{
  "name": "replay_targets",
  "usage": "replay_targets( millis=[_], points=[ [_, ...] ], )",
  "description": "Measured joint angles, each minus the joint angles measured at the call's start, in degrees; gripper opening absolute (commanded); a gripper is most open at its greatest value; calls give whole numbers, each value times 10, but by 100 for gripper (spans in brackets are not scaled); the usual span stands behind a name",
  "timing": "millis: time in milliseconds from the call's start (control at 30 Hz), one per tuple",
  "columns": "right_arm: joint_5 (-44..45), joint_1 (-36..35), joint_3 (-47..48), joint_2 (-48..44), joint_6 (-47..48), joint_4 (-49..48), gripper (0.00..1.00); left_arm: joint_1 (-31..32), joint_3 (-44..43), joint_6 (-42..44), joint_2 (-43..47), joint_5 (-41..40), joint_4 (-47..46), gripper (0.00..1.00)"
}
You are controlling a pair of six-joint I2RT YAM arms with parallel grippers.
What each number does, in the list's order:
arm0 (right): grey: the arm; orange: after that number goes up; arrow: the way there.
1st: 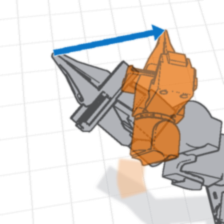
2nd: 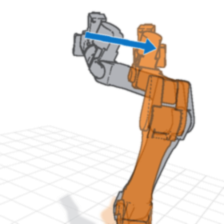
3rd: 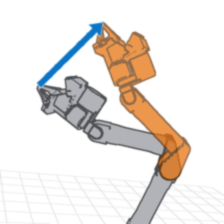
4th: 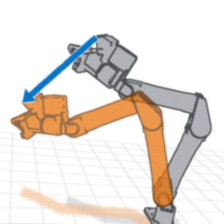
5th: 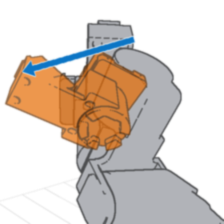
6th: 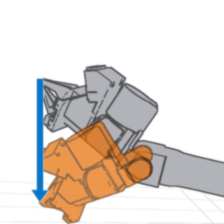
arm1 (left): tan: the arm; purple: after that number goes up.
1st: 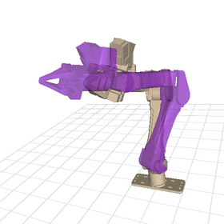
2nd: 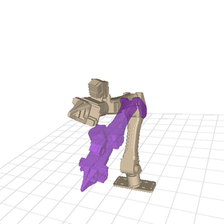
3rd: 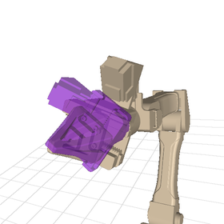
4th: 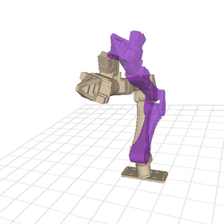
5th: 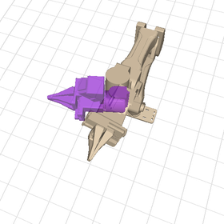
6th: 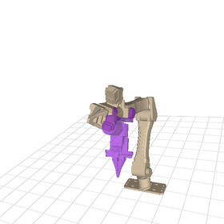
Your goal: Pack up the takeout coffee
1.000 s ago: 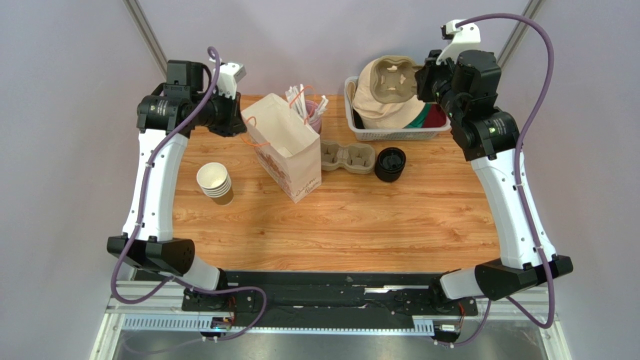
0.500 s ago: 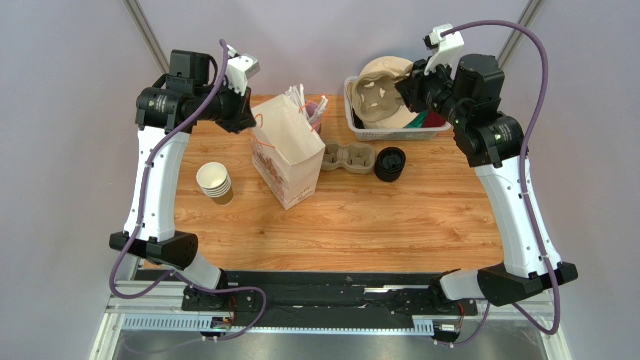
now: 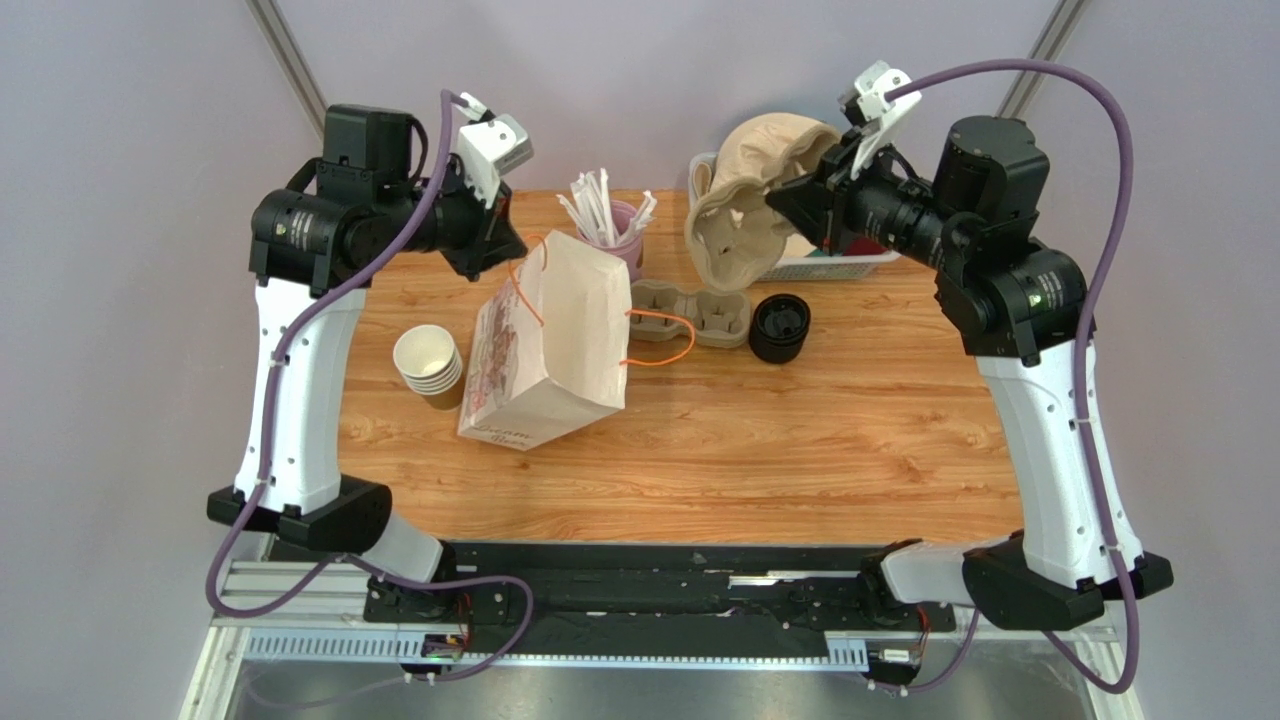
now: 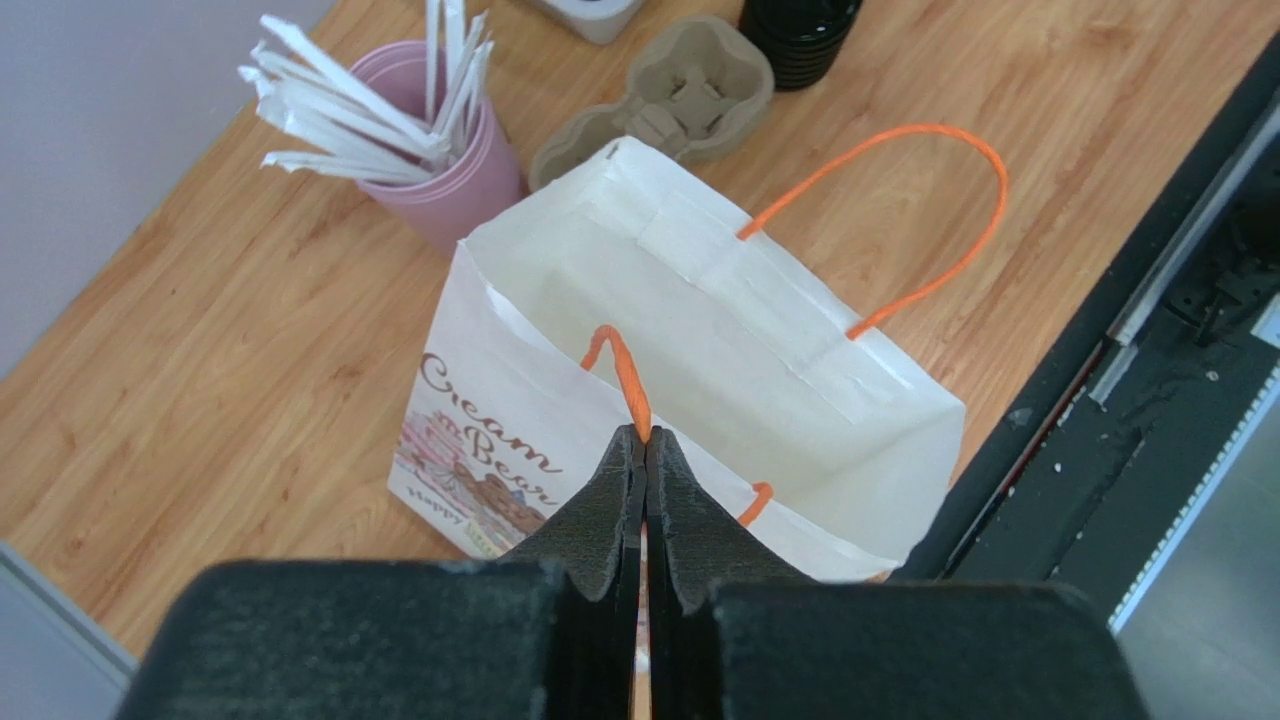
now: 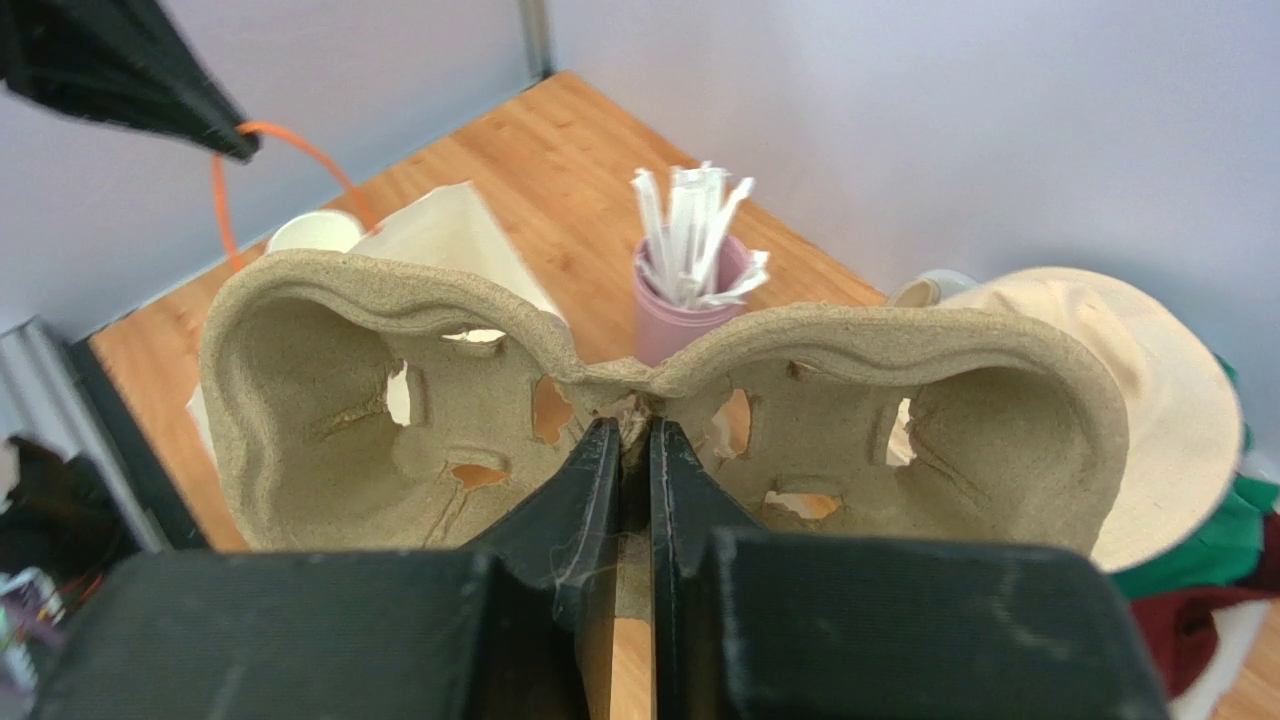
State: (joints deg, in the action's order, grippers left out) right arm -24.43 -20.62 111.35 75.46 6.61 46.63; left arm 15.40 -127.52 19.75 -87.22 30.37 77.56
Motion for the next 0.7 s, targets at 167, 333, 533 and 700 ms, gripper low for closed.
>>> replay_targets(
  millis=[167, 333, 533, 700],
  points=[
    [-68, -39, 0, -6, 27, 30, 10, 31, 14, 21, 28, 30, 1, 0],
    [-115, -87, 0, -5, 48, 54, 10, 70, 16, 41, 36, 65, 3, 0],
    [-166, -124, 0, 2, 87, 94, 11, 85, 31, 64, 36, 113, 3, 0],
    [-159, -169, -5, 13, 125, 123, 11, 85, 81, 78, 39, 127, 3, 0]
  ],
)
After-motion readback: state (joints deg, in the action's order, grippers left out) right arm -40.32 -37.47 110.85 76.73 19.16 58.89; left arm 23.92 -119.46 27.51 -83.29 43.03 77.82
